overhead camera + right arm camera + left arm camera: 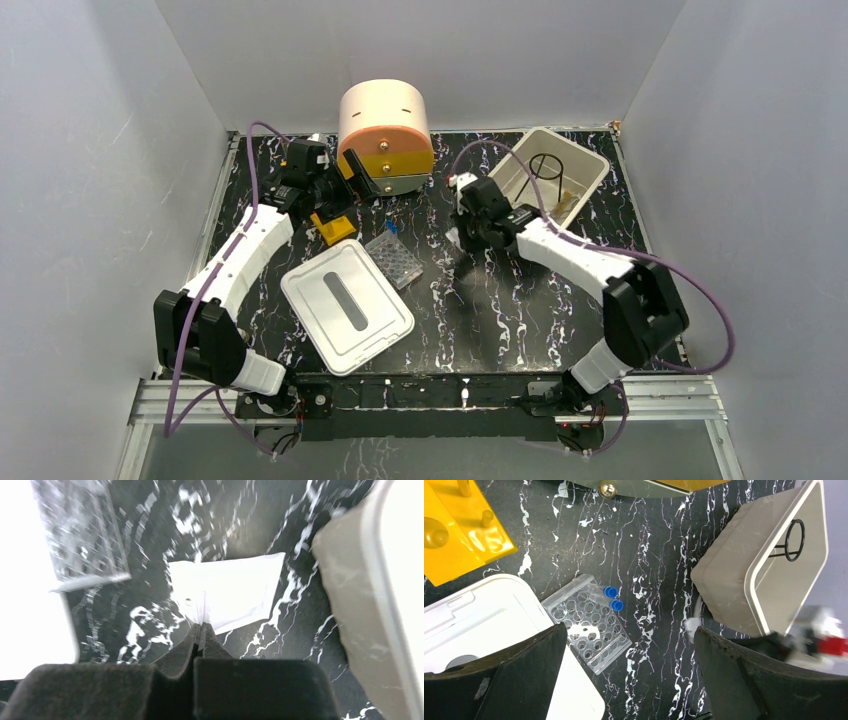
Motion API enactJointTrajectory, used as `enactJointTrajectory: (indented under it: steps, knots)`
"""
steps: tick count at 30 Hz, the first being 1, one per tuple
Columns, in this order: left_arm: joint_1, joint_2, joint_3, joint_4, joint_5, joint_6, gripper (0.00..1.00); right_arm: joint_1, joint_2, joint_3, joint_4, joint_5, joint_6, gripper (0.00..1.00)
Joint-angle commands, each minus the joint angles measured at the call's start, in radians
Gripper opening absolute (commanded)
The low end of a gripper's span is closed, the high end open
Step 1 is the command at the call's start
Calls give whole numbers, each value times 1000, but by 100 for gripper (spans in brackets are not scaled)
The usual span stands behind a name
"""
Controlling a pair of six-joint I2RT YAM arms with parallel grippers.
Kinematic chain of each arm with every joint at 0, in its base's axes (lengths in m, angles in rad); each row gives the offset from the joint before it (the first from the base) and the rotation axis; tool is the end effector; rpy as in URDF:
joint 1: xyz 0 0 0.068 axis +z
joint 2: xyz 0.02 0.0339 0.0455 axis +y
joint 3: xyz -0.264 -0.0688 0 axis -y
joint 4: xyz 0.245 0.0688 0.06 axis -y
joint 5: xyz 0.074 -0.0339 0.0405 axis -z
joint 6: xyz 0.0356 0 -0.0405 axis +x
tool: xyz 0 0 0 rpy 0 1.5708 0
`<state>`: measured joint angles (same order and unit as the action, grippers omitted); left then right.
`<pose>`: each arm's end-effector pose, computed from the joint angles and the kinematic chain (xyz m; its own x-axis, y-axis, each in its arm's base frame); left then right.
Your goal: Organize the chemistry lab equipment
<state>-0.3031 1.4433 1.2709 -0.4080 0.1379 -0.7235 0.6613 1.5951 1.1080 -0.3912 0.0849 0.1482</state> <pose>0.3130 -0.1030 0.3325 -0.6606 -0.4804 -0.5769 -0.0427 0.7912 -0.6101 0.2709 0.2070 0.2315 -0.6848 -0.3465 -0.6411 -0.4733 0.8804 0.0297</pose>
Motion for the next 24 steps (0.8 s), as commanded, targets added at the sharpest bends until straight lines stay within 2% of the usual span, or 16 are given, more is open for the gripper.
enactJointTrajectory:
  steps: [1,6,13,19,24]
  knots:
    - [4,-34,45,-28,-44,22,98,0,-138,96,62,-3,-7,0]
    - [4,-46,50,-34,-77,28,98,-2,-199,183,59,101,-8,0]
    - [5,-53,51,-34,-78,33,98,-37,-207,253,19,370,-5,0]
    - [4,-59,44,-35,-68,35,98,-135,-129,285,-135,402,132,0]
    - [4,-71,35,-40,-66,35,98,-186,-68,271,-168,330,171,0]
